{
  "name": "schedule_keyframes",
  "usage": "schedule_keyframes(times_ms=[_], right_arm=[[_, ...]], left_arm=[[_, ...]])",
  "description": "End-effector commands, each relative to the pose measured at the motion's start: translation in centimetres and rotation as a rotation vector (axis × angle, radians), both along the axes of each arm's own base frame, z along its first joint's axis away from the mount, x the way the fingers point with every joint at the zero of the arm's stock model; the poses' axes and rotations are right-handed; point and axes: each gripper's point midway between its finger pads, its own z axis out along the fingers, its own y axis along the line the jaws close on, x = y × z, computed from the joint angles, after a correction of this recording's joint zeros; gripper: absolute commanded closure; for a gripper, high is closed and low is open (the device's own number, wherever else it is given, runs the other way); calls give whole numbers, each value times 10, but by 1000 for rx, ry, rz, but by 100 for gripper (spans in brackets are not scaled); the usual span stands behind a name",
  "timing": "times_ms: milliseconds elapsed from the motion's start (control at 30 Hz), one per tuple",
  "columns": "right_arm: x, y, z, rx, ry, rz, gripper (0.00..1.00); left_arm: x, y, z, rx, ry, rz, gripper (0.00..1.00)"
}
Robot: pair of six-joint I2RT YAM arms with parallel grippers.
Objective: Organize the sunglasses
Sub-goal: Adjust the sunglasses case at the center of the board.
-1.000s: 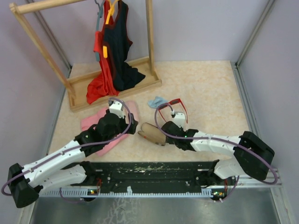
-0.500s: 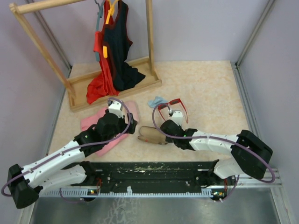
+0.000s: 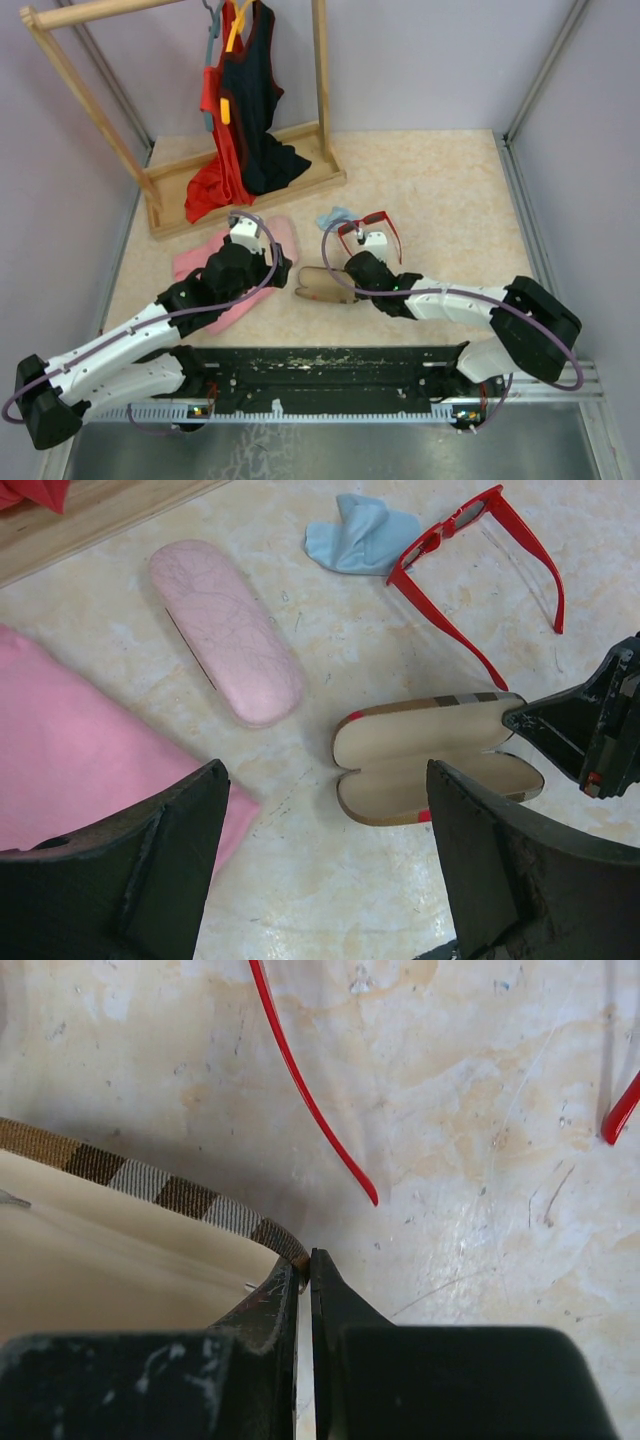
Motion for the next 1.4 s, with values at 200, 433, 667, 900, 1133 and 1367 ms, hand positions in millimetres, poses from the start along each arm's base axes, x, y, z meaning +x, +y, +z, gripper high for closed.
schedule_keyframes(times_ms=[200, 433, 667, 900, 1133, 1367], right_arm=[[49, 28, 42, 102, -180, 114, 100], [57, 46, 40, 72, -178, 245, 97], [60, 35, 55, 73, -202, 199, 77], [62, 14, 90, 89, -261, 139, 71], [79, -12, 115, 70, -223, 70, 67], [103, 29, 121, 34, -155, 281, 57]], left_arm=[[0, -1, 6, -22, -14, -10, 15], [0, 0, 8, -21, -19, -8, 16], [-1, 4, 12, -26, -25, 2, 15], [0, 1, 16, -37, -27, -5, 14], [-1, 0, 9, -38, -6, -5, 14], [-9, -2, -11, -64, 58, -9, 14]])
